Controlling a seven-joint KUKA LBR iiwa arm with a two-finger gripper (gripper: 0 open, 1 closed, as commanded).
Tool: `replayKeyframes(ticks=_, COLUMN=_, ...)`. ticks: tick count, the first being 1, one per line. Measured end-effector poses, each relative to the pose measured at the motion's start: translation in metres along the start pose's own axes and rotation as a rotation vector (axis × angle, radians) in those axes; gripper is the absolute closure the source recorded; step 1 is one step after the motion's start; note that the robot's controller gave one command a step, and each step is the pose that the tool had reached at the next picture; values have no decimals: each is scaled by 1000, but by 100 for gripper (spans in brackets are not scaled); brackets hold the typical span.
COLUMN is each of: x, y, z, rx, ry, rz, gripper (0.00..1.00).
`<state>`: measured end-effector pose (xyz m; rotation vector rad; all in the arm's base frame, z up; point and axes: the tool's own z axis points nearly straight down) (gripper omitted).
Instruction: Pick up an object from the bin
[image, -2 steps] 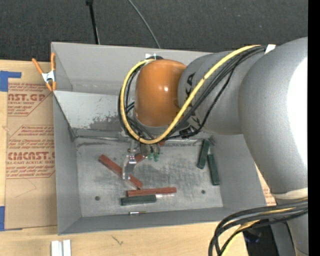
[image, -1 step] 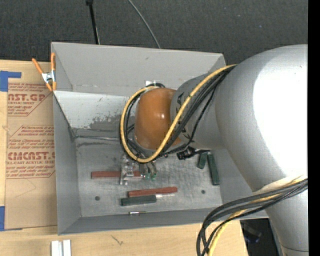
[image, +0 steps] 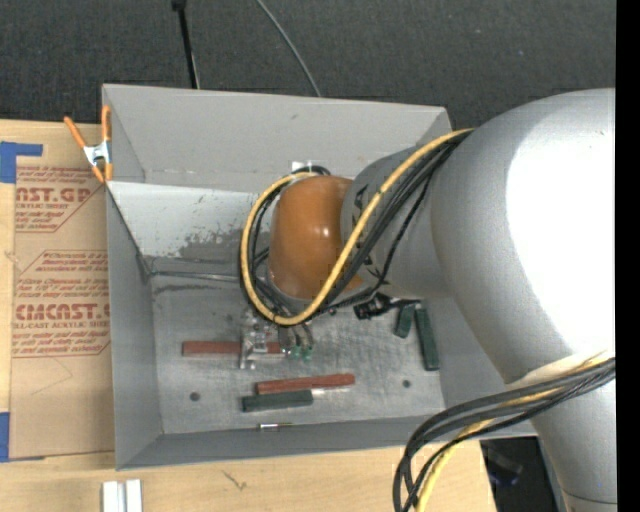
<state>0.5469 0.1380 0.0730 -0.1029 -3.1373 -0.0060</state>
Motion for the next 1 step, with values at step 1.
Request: replayKeyframes(ticks=1, x=-13, y=5, z=-167, rx=2, ry=-7, rz=-32, gripper=100)
